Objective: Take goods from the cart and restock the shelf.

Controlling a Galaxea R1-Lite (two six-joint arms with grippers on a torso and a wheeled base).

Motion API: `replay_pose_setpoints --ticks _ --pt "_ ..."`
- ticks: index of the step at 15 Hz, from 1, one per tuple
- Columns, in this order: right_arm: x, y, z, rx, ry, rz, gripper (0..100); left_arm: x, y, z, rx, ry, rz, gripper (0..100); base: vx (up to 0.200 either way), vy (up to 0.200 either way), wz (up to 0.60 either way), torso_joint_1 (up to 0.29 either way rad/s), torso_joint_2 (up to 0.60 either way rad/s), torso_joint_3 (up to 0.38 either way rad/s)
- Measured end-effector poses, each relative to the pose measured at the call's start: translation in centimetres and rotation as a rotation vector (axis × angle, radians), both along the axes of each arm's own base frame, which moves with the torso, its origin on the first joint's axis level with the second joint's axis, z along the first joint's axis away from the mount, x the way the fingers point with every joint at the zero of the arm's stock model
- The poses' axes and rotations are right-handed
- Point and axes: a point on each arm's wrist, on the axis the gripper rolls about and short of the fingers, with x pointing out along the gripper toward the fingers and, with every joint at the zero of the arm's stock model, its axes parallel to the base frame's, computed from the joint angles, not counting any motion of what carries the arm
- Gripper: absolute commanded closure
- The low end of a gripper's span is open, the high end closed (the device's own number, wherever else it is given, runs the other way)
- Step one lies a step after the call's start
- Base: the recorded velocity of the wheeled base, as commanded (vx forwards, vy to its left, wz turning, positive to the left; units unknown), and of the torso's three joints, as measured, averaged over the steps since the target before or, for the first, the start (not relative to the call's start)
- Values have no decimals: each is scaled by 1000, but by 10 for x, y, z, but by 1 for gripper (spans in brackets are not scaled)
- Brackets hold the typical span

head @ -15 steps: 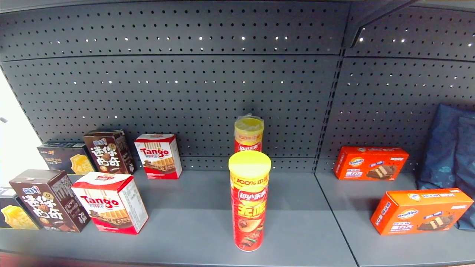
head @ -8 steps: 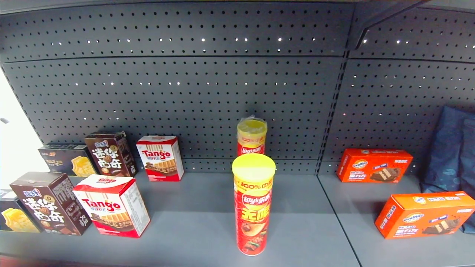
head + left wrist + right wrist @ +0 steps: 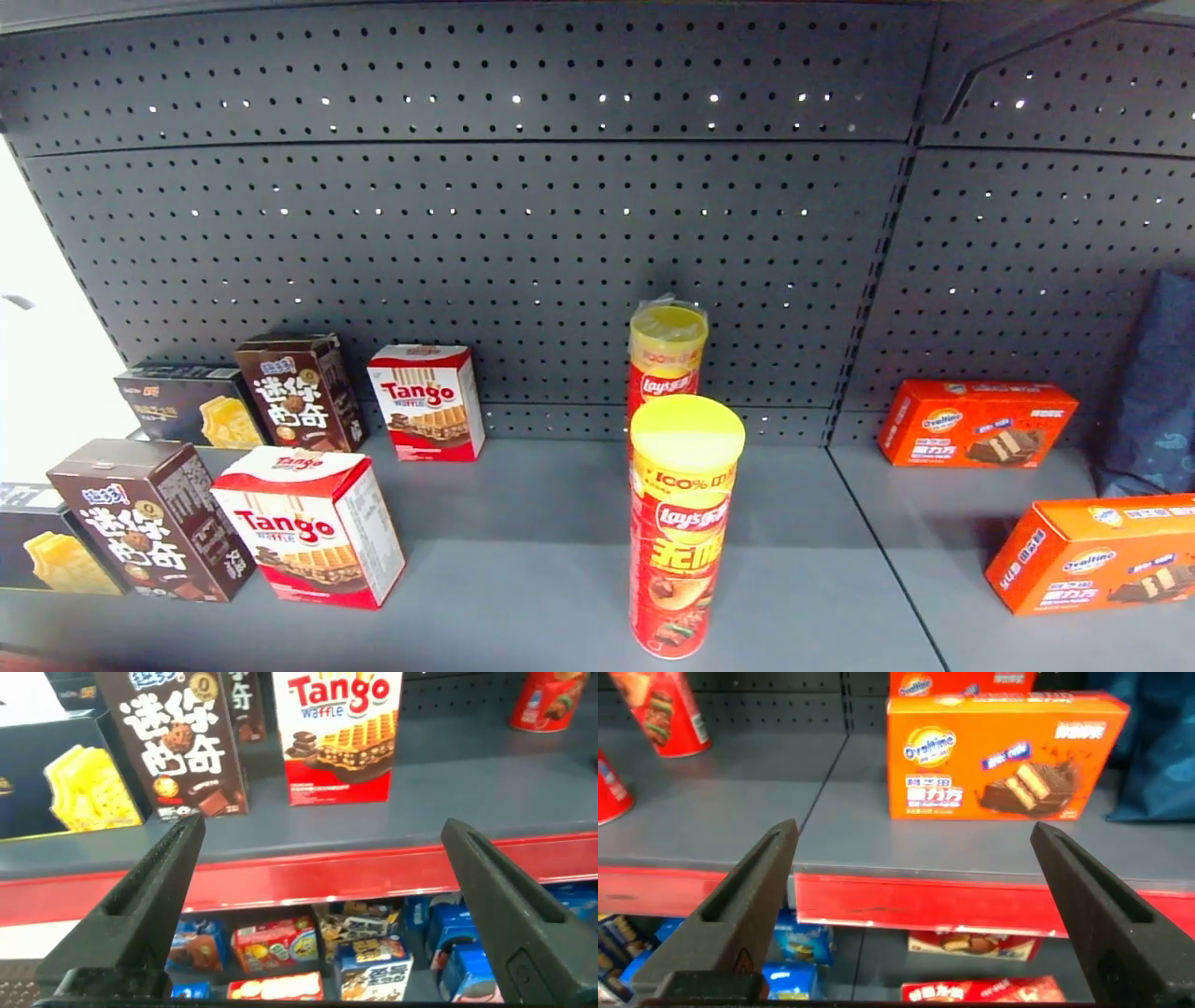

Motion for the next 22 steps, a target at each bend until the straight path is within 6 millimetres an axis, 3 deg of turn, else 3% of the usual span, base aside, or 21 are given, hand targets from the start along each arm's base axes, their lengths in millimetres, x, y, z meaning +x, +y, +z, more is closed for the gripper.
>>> replay_pose_setpoints --ticks 5,7,22 --pt "0 0 0 0 -3 -1 0 0 0 0 4 2 -2 0 0 0 0 0 0 0" --pt "0 0 0 0 -3 -1 0 0 0 0 4 2 10 0 0 -200 0 2 2 0" --pt "0 0 0 -1 -2 -1 0 0 0 0 -2 2 8 0 -27 0 0 0 1 0"
